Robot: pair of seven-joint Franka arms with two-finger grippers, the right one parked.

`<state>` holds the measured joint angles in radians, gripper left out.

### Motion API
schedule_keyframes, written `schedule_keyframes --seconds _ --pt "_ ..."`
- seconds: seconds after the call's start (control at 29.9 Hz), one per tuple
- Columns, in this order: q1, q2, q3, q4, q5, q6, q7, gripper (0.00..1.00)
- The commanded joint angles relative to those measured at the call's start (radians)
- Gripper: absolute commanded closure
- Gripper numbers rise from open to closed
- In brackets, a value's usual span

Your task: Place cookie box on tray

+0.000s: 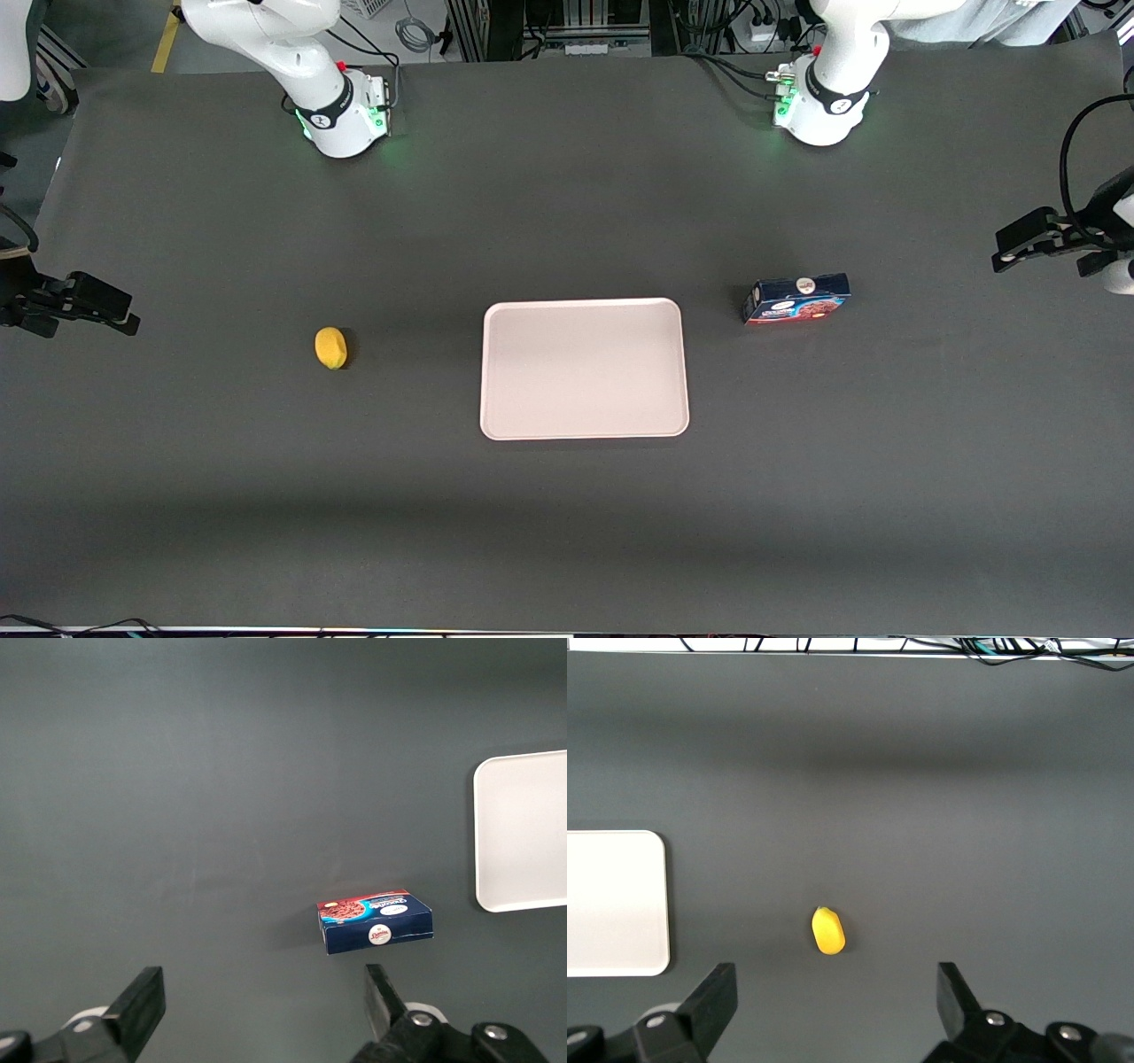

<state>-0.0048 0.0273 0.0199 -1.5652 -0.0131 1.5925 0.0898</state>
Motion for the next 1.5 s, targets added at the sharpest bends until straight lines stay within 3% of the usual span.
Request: schedule_keyframes --seconds 0.0,0.43,0.7,1.1,1.47 --pt "0.008 -0.015 -0.024 -0.012 -0.008 -0.002 0.025 0.00" --pt "0.009 -0.013 -0.086 -0.041 -0.004 -0.011 0.408 0.01" --pt "0.011 -0.013 -0.161 -0.098 0.025 0.012 0.544 0.00" --pt "0.028 -0.168 -0.330 -0.433 0.076 0.240 0.596 0.00" --pt "0.029 -0.260 -0.459 -0.599 0.076 0.342 0.680 0.00"
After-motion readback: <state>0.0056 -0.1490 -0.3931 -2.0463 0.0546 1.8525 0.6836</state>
